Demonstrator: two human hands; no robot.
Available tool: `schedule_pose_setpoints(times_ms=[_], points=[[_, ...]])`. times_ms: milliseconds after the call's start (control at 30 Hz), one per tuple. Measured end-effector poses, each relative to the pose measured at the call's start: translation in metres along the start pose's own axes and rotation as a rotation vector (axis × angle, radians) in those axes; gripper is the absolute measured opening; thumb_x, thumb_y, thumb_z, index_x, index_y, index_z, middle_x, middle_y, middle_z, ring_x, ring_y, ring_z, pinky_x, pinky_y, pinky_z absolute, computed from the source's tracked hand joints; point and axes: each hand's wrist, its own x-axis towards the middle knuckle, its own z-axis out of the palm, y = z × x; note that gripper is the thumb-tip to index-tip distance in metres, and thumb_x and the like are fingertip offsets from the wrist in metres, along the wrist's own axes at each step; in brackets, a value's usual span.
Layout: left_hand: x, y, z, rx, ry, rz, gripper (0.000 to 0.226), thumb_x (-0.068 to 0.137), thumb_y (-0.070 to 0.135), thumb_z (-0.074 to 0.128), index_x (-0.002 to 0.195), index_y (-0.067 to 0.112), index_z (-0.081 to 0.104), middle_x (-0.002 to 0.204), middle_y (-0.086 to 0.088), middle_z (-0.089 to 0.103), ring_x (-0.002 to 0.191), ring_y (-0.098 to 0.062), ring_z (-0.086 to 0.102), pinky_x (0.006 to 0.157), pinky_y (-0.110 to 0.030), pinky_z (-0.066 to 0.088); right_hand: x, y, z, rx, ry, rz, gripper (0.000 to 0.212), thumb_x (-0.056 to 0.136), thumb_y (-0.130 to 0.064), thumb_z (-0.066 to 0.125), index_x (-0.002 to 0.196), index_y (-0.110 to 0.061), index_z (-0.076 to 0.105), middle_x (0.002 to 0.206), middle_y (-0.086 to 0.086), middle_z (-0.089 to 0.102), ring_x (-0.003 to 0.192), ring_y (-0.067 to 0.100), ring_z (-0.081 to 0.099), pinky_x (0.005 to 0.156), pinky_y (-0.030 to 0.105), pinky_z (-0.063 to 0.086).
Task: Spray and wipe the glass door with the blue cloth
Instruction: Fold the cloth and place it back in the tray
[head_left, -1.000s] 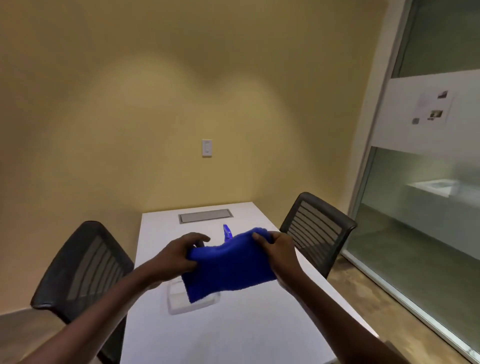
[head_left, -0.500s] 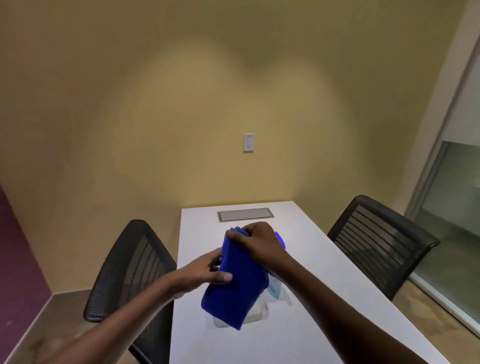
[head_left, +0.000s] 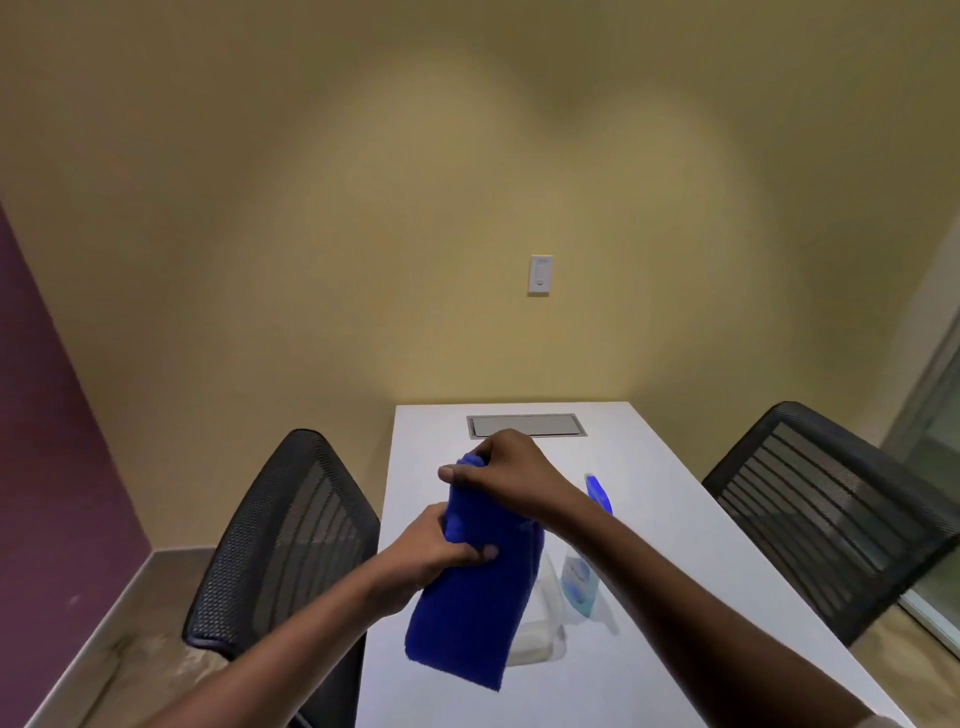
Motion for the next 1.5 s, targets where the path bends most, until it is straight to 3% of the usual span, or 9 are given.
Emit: schedule_pose_setpoints(times_ms=[167,233,300,433,633,767,1067,1267,1500], points=[[0.025,-0.012,-0.010,-0.133,0.093,-0.036,0.036,0.081,0.029,0.079,0.115,0.024,0.066,0.117,-0.012,0.070,0.108,-0.034,0.067,0.089,-0.042,0.057,0.018,0.039,-0.011,0.321,0.012,0.100,0.057,0.072,-0.065,0.061,0.054,-0.019,0.034,0.049,-0.004,0.034,0.046,0.014,0.032,0.054,0.028,0.021],[0.037,-0.019,-0.015,-0.202,0.150,-0.036,0.039,0.079,0.028,0.082,0.113,0.020,0.067,0.117,-0.015,0.070,0.108,-0.035,0.067,0.088,-0.041,0.056,0.017,0.068,-0.008,0.566,0.039,0.143,0.074,0.071,-0.073,0.057,0.075,0.000,0.050,0.072,0.019,0.056,0.065,0.030,0.056,0.063,0.028,0.035],[0.049,-0.023,-0.017,-0.258,0.215,-0.026,0.044,0.078,0.027,0.083,0.116,0.016,0.066,0.118,-0.017,0.070,0.109,-0.037,0.067,0.088,-0.044,0.057,0.009,0.100,0.009,0.700,-0.090,0.154,0.081,0.077,-0.074,0.051,0.103,0.002,0.058,0.102,0.019,0.069,0.094,0.030,0.066,0.080,0.032,0.051],[0.072,-0.037,-0.009,-0.320,0.304,-0.047,0.053,0.077,0.023,0.083,0.122,0.009,0.060,0.117,-0.019,0.070,0.107,-0.039,0.068,0.086,-0.047,0.057,-0.008,0.138,0.048,0.838,-0.296,0.147,0.046,0.093,-0.042,0.058,0.129,-0.012,0.060,0.131,0.014,0.064,0.123,0.031,0.058,0.104,0.045,0.047],[0.097,-0.059,-0.005,-0.154,0.355,-0.103,0.043,0.080,0.028,0.077,0.120,0.024,0.060,0.114,-0.002,0.073,0.105,-0.022,0.070,0.090,-0.041,0.057,0.008,0.165,0.063,0.814,-0.113,0.242,0.041,0.087,-0.046,0.067,0.123,-0.029,0.060,0.120,-0.003,0.070,0.110,0.016,0.067,0.086,0.030,0.057],[0.107,-0.086,-0.015,-0.024,0.376,-0.197,0.042,0.076,0.031,0.075,0.116,0.031,0.062,0.111,0.007,0.073,0.100,-0.015,0.070,0.072,-0.029,0.058,0.014,0.200,0.084,0.833,-0.101,0.308,0.039,0.089,-0.045,0.063,0.126,-0.033,0.055,0.120,-0.008,0.069,0.109,0.014,0.067,0.089,0.035,0.057],[0.147,-0.183,-0.036,0.123,0.735,-0.429,0.017,0.085,0.012,0.072,0.099,0.016,0.063,0.091,-0.013,0.066,0.076,-0.025,0.067,0.055,-0.036,0.057,0.048,0.274,0.143,0.892,-0.103,0.487,0.029,0.092,-0.037,0.060,0.120,-0.029,0.057,0.116,-0.004,0.070,0.104,0.016,0.069,0.079,0.029,0.058],[0.172,-0.227,-0.048,0.350,0.729,-0.524,0.027,0.085,0.018,0.072,0.107,0.026,0.059,0.098,0.004,0.066,0.092,-0.016,0.063,0.081,-0.039,0.057,0.071,0.310,0.177,0.943,-0.131,0.553,0.041,0.088,-0.039,0.063,0.123,-0.020,0.055,0.120,0.007,0.068,0.108,0.026,0.068,0.093,0.049,0.055],[0.181,-0.256,-0.055,0.778,0.616,-0.508,0.038,0.083,0.030,0.072,0.117,0.038,0.058,0.098,0.017,0.060,0.113,-0.013,0.039,0.084,-0.028,0.020,0.081,0.353,0.200,0.992,-0.190,0.680,0.041,0.094,-0.030,0.062,0.131,-0.015,0.052,0.125,0.011,0.066,0.110,0.029,0.067,0.095,0.051,0.054]])
